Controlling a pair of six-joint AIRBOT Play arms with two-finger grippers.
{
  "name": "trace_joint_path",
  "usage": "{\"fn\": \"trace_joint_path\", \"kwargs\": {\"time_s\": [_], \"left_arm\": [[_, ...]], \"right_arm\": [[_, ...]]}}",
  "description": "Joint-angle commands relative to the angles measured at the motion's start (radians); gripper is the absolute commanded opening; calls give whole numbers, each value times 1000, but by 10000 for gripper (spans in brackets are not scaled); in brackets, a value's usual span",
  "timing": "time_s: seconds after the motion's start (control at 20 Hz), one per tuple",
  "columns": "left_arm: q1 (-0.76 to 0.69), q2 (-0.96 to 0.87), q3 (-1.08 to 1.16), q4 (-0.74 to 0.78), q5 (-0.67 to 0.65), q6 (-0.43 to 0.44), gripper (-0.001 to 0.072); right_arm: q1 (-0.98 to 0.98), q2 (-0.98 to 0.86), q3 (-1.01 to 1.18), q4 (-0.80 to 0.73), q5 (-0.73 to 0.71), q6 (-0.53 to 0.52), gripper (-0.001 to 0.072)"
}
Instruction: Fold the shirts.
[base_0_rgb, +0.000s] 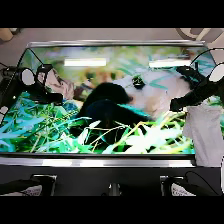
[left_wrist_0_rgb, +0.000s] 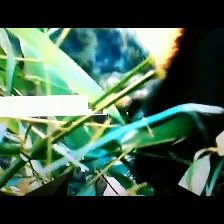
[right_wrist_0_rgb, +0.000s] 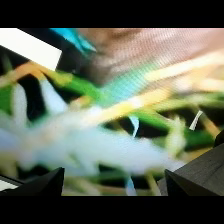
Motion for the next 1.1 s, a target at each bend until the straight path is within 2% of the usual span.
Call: {"fn": "trace_joint_path", "kwargs": {"time_s": [0.0,0.65,0.75,0.8,0.9,1.05], "left_arm": [[0,1,0,0,0,0,620],[0,1,0,0,0,0,620],[0,0,-8,-4,134,-7,620],[0,0,-9,-25,188,-61,620],[0,0,-9,-67,267,-108,620],[0,1,-5,-147,536,-107,622]], "right_arm": [[1,-1,0,0,0,0,667],[1,-1,0,0,0,0,667],[1,-1,0,0,0,0,667],[1,-1,0,0,-6,0,667],[1,-1,0,0,-77,0,667],[1,-1,0,0,-203,1,669]]}}
